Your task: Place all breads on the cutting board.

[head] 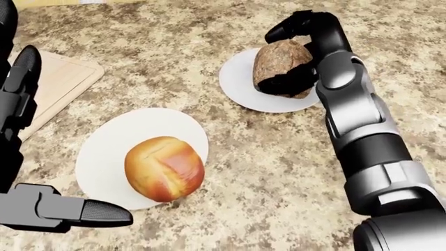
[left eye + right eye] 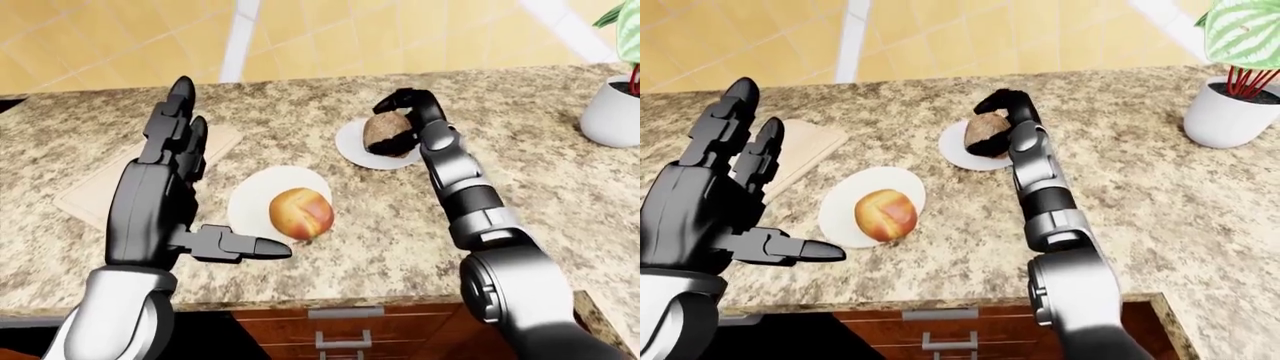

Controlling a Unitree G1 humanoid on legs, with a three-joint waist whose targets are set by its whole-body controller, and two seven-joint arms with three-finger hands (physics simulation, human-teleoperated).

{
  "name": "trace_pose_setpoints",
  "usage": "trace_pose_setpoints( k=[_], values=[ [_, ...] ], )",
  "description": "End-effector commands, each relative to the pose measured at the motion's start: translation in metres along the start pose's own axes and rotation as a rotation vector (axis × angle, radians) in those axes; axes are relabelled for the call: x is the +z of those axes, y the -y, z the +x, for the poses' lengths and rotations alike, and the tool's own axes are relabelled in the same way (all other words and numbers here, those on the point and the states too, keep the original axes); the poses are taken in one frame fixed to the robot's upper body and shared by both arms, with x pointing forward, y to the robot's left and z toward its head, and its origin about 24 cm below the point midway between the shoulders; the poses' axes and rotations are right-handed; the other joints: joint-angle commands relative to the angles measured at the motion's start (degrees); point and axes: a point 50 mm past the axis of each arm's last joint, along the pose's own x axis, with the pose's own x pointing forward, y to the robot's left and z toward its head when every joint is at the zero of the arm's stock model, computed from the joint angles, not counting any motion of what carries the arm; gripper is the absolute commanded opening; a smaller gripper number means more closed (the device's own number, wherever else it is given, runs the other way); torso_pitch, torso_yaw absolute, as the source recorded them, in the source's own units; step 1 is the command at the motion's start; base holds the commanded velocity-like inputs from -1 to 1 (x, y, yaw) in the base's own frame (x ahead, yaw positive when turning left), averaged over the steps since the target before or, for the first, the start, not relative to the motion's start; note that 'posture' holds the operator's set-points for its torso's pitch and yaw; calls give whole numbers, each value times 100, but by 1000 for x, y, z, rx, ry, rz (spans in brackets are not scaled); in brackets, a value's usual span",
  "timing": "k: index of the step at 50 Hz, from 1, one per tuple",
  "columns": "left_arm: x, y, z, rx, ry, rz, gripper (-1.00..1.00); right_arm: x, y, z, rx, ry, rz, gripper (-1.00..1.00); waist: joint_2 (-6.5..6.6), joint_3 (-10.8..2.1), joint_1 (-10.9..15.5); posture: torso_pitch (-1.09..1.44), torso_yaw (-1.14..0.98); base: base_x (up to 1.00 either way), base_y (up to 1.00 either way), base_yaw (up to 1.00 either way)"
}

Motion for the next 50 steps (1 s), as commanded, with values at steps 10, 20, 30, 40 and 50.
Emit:
trace_pose_setpoints(
  k=[10,20,30,40,50],
  values=[
    [12,-3,0,17,69,14,100,56,47,-17,-128,217,68,-100,-18,-113,22,0,0,0,0,0],
    [27,10,15,-35,69,56,100,63,52,-31,-109,249,123,-100,-59,-91,28,0,0,0,0,0],
    [9,32,47,-150,9,299,100,64,41,-32,-82,266,116,-100,-132,-117,33,0,0,0,0,0],
    [2,42,48,-187,-39,411,100,65,43,-33,-86,268,124,-100,-272,-136,66,0,0,0,0,0],
    [-7,50,49,-215,-60,438,100,66,45,-34,-92,273,130,-100,-394,-162,109,0,0,0,0,0]
  ],
)
